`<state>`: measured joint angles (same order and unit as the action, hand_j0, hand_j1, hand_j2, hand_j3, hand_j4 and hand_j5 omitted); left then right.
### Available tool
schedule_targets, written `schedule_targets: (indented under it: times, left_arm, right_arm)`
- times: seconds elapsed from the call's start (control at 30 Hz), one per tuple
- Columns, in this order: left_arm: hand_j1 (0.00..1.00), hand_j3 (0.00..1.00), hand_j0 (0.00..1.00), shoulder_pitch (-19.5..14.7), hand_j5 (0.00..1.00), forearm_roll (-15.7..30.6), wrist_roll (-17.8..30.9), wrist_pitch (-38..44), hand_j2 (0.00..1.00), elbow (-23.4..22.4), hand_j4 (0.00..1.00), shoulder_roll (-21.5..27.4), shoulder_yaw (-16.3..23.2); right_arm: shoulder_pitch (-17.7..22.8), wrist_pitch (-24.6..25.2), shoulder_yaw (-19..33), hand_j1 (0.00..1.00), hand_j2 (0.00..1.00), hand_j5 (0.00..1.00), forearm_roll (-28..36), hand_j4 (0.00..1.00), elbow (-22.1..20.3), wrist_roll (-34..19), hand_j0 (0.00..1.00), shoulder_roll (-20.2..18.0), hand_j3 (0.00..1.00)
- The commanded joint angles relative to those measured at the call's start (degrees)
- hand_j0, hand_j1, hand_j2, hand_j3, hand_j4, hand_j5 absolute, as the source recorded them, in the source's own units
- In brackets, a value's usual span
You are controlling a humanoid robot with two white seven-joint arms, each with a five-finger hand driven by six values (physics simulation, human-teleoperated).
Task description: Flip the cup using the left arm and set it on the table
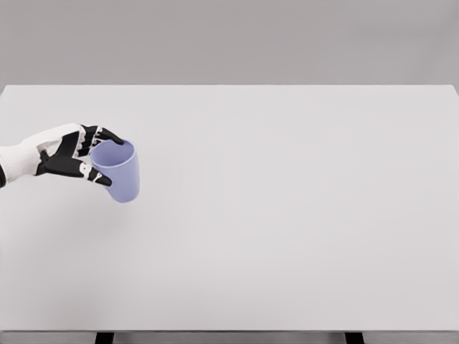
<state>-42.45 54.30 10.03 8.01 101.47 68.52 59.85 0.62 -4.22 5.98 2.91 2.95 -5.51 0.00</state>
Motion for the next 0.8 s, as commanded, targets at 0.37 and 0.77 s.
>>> schedule_targets:
  times: [0.37, 0.77]
  left_arm:
    - [0.6, 0.6, 0.6, 2.81, 0.6, 0.11, -0.01, -0.01, 0.6, -0.05, 0.6, 0.12, -2.54]
    - [0.59, 0.59, 0.59, 5.54, 0.59, -0.16, -0.27, -0.01, 0.59, -0.58, 0.59, 0.21, -5.36]
  right_arm:
    - [0.0, 0.0, 0.0, 1.0, 1.0, 1.0, 0.07, 1.0, -0.05, -0.03, 1.0, 0.0, 1.0]
    - [0.0, 0.0, 0.0, 1.0, 1.0, 1.0, 0.07, 1.0, -0.05, -0.03, 1.0, 0.0, 1.0]
